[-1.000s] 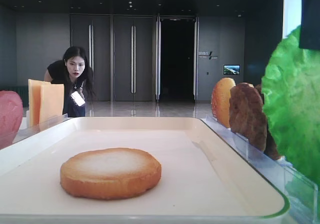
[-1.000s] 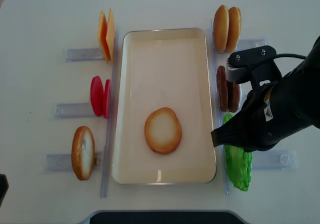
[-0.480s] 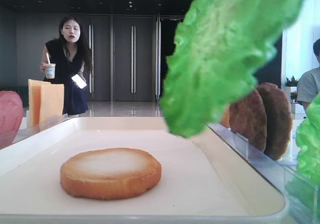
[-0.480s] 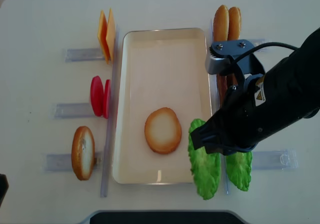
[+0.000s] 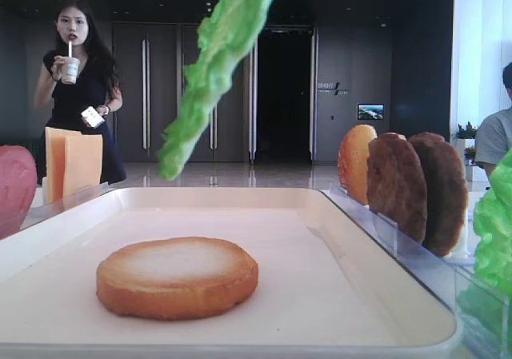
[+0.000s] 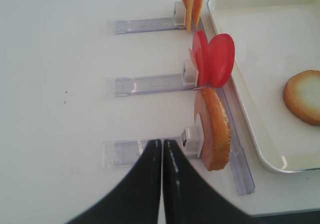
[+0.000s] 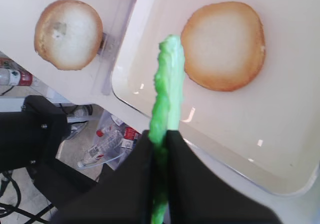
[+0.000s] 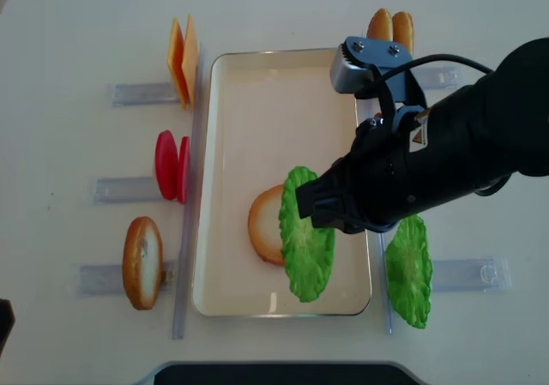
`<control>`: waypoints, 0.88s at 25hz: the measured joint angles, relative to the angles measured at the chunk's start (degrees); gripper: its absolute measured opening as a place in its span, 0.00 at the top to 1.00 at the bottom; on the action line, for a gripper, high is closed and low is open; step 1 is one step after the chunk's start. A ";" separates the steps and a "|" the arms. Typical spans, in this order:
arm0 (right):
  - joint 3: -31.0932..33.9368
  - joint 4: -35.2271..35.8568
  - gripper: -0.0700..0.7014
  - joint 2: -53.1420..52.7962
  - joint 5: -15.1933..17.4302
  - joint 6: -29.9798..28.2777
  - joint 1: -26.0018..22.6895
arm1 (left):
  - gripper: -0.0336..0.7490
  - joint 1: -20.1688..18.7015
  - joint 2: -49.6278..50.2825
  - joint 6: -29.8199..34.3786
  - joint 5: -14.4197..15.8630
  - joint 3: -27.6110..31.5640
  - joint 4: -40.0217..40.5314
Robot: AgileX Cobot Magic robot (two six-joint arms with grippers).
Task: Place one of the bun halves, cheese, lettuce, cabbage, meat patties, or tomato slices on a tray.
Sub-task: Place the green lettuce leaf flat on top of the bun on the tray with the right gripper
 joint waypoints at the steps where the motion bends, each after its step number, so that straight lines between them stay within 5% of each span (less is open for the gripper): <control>1: 0.00 2.24 0.84 0.93 -0.90 -2.12 -0.12 | 0.97 0.00 0.00 0.00 0.00 0.00 0.00; 13: 0.00 33.89 0.84 11.30 -4.71 -33.09 -4.10 | 0.97 0.00 0.00 0.00 0.00 0.00 0.00; 22: 0.00 47.15 0.84 18.42 0.01 -49.57 -8.03 | 0.97 0.00 0.00 0.00 0.00 0.00 0.00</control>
